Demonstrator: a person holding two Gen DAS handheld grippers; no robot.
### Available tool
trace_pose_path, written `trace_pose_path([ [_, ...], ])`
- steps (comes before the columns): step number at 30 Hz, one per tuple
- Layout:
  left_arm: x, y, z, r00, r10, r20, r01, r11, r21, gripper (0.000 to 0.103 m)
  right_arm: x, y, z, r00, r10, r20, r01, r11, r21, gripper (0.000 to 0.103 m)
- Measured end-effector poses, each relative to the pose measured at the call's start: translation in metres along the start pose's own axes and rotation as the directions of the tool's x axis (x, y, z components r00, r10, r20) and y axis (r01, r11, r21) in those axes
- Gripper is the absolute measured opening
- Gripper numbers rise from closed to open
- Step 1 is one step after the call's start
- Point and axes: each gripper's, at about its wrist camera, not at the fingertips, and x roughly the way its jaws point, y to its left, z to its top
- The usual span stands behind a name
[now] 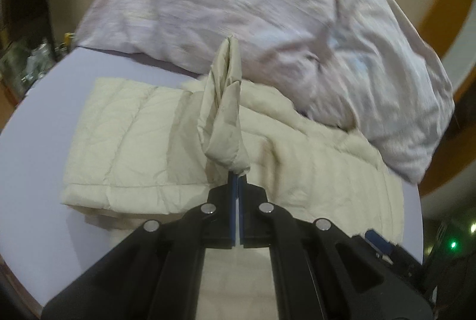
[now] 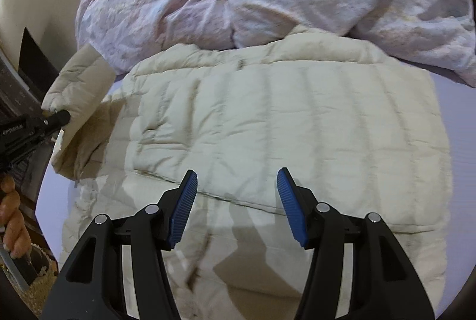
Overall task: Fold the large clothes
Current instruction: 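Lift the sleeve across the jacket back with the left tool and release, then move both tools to the jacket hem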
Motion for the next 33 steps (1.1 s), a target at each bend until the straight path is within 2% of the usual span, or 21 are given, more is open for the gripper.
trace_pose_path([
  [7,0.024,-0.064,-0.028,0.989,-0.112,-0.099,0.123,0.985,0.117,0.001,-0.014,-0.039,-0.011,0.998,-0.047,0.031,0.045,0.997,0.059,0.058],
  [13,0.039,-0.107,-0.057,0.959,-0.201,-0.2,0.24,0.951,0.196,0.006,-0.021,-0.07,-0.017,0.996,-0.08,0.042,0.073,0.989,0.132,0.058],
  [15,0.038,-0.113,-0.063,0.946,-0.234,-0.226,0.282,0.936,0.21,0.015,-0.024,-0.076,-0.018,0.995,-0.084,0.045,0.076,0.986,0.15,0.058],
  [16,0.036,-0.113,-0.065,0.942,-0.245,-0.232,0.294,0.932,0.213,0.027,-0.025,-0.078,-0.018,0.995,-0.082,0.047,0.074,0.985,0.155,0.058],
  [17,0.034,-0.113,-0.066,0.941,-0.248,-0.231,0.298,0.93,0.215,0.046,-0.027,-0.079,-0.019,0.996,-0.078,0.052,0.069,0.985,0.161,0.058],
  [18,0.03,-0.109,-0.065,0.941,-0.256,-0.22,0.302,0.93,0.209,0.055,-0.029,-0.078,-0.019,0.996,-0.068,0.059,0.058,0.985,0.165,0.058],
  [19,0.025,-0.104,-0.064,0.944,-0.259,-0.206,0.3,0.933,0.199,0.067,-0.03,-0.077,-0.018,0.996,-0.055,0.065,0.043,0.985,0.169,0.058],
  [20,0.021,-0.098,-0.062,0.945,-0.262,-0.194,0.299,0.935,0.192,0.069,-0.031,-0.076,-0.017,0.997,-0.037,0.07,0.025,0.985,0.172,0.058],
  [22,0.015,-0.085,-0.058,0.951,-0.251,-0.179,0.283,0.942,0.181,0.071,-0.032,-0.072,-0.016,0.997,0.004,0.079,-0.018,0.984,0.175,0.058],
  [26,0.009,-0.054,-0.05,0.974,-0.176,-0.143,0.198,0.967,0.16,0.075,-0.023,-0.053,-0.012,0.994,0.078,0.07,-0.088,0.983,0.159,0.056],
  [31,0.01,-0.019,-0.048,0.986,-0.094,-0.136,0.112,0.985,0.134,0.077,0.001,-0.027,-0.01,0.99,0.141,0.02,-0.143,0.977,0.155,0.048],
  [32,0.01,-0.015,-0.048,0.987,-0.084,-0.135,0.102,0.986,0.132,0.077,0.006,-0.023,-0.008,0.99,0.143,0.009,-0.143,0.978,0.154,0.041],
  [33,0.01,-0.008,-0.048,0.988,-0.07,-0.135,0.088,0.988,0.128,0.078,0.011,-0.019,-0.006,0.991,0.137,-0.002,-0.135,0.979,0.15,0.028],
])
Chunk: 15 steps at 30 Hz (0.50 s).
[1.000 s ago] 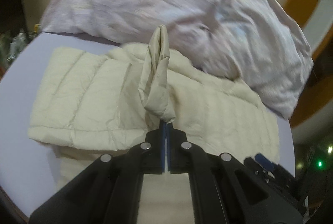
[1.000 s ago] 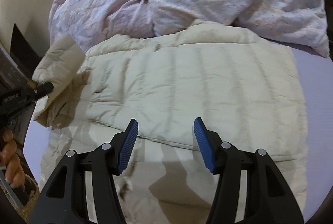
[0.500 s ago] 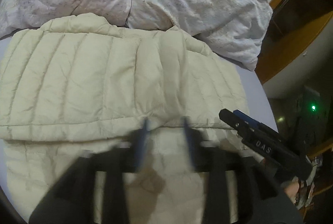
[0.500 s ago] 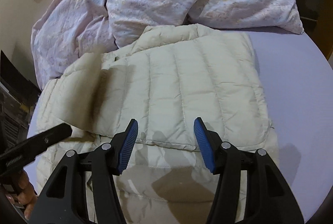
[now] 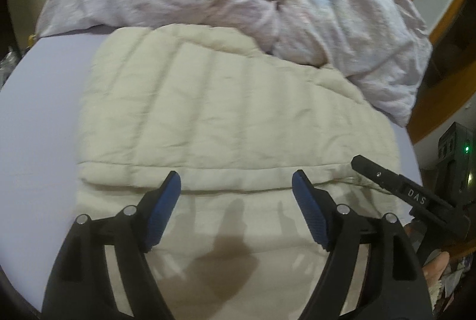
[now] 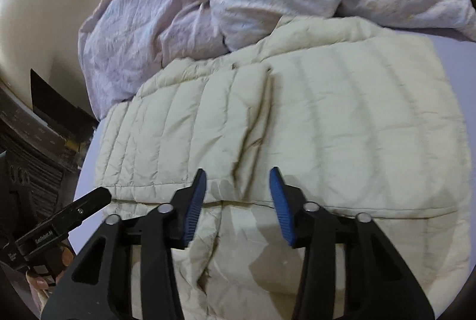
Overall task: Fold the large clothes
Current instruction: 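Move both tools to the jacket hem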
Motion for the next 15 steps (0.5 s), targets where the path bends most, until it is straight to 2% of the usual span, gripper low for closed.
trace_pose_path([
  [1,-0.001,0.005,-0.001,1.0,0.007,0.0,-0.007,1.0,-0.004,0.078,0.005,0.002,0.0,1.0,-0.012,-0.012,0.012,1.0,-0.003,0.022],
  [2,-0.001,0.01,-0.002,1.0,0.017,-0.001,-0.017,1.0,-0.007,0.078,0.01,0.004,0.0,0.999,-0.027,-0.023,0.027,1.0,-0.002,0.01],
  [6,-0.007,0.025,-0.007,0.999,0.051,0.011,-0.051,0.999,0.0,0.079,0.015,-0.006,-0.001,0.994,-0.108,-0.014,0.108,0.993,0.053,0.006],
  [10,-0.01,0.039,-0.013,0.997,0.076,0.006,-0.076,0.997,0.003,0.08,0.016,-0.014,-0.001,0.99,-0.136,-0.037,0.139,0.987,0.085,0.007],
  [11,-0.01,0.044,-0.015,0.996,0.086,-0.005,-0.086,0.996,0.005,0.08,0.016,-0.014,-0.001,0.989,-0.14,-0.044,0.143,0.986,0.088,0.012],
  [13,-0.01,0.049,-0.02,0.995,0.1,-0.026,-0.1,0.995,0.007,0.081,0.011,-0.013,-0.002,0.989,-0.135,-0.067,0.14,0.986,0.087,0.032],
  [14,-0.011,0.052,-0.022,0.994,0.104,-0.033,-0.104,0.995,0.007,0.081,0.008,-0.013,-0.002,0.989,-0.127,-0.071,0.132,0.988,0.085,0.051],
  [15,-0.012,0.056,-0.025,0.993,0.112,-0.046,-0.112,0.994,0.009,0.081,0.003,-0.012,-0.003,0.99,-0.125,-0.07,0.131,0.988,0.08,0.065],
])
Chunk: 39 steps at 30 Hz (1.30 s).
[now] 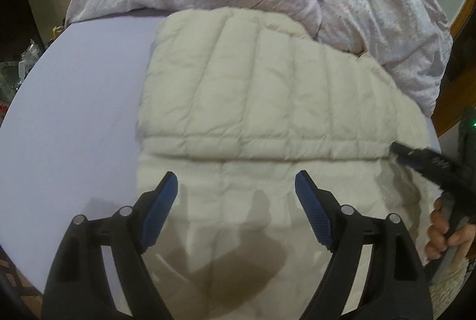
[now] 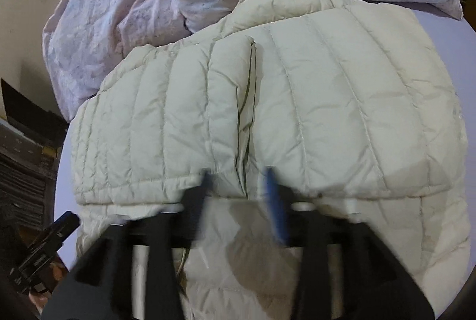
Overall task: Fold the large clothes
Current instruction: 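Move both tools to the jacket hem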
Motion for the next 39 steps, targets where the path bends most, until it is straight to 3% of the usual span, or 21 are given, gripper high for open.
trace_pose_path([
  [6,-0.017,0.023,-0.026,0.999,0.033,-0.015,-0.033,0.999,0.014,0.084,-0.037,-0.015,-0.018,1.0,-0.015,-0.01,0.014,0.998,-0.053,0.071],
  [16,-0.056,0.058,-0.082,0.996,0.09,-0.011,-0.089,0.995,0.032,0.088,-0.097,-0.088,-0.077,0.987,-0.134,-0.086,0.132,0.991,-0.027,0.076],
  [26,-0.066,0.076,-0.126,0.995,0.078,-0.057,-0.077,0.997,0.017,0.088,-0.116,-0.129,-0.127,0.966,-0.224,-0.132,0.227,0.974,0.001,0.076],
  [32,-0.066,0.078,-0.151,0.995,0.048,-0.093,-0.048,0.999,0.008,0.088,-0.123,-0.14,-0.151,0.963,-0.221,-0.157,0.225,0.974,0.012,0.076],
  [39,-0.067,0.072,-0.171,0.993,-0.003,-0.114,0.004,1.0,0.004,0.083,-0.134,-0.148,-0.18,0.969,-0.154,-0.192,0.163,0.986,0.029,0.076],
])
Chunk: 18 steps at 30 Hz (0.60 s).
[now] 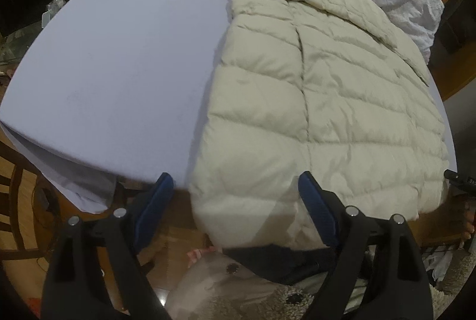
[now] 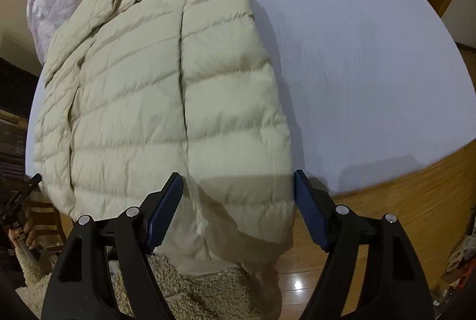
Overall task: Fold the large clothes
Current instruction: 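Move both tools to the jacket hem, then close both tools on the jacket hem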
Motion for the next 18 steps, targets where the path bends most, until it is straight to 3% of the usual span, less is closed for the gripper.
trace_pose_path([
  [8,0.008,-0.003,-0.009,0.998,-0.06,-0.015,0.06,0.998,-0.004,0.083,0.009,-0.015,-0.019,0.992,0.117,-0.053,-0.114,0.992,0.058,0.076],
  [18,0.017,-0.006,-0.008,0.995,-0.096,-0.006,0.096,0.995,-0.009,0.087,0.019,-0.011,-0.023,0.988,0.144,-0.061,-0.142,0.989,0.046,0.077],
])
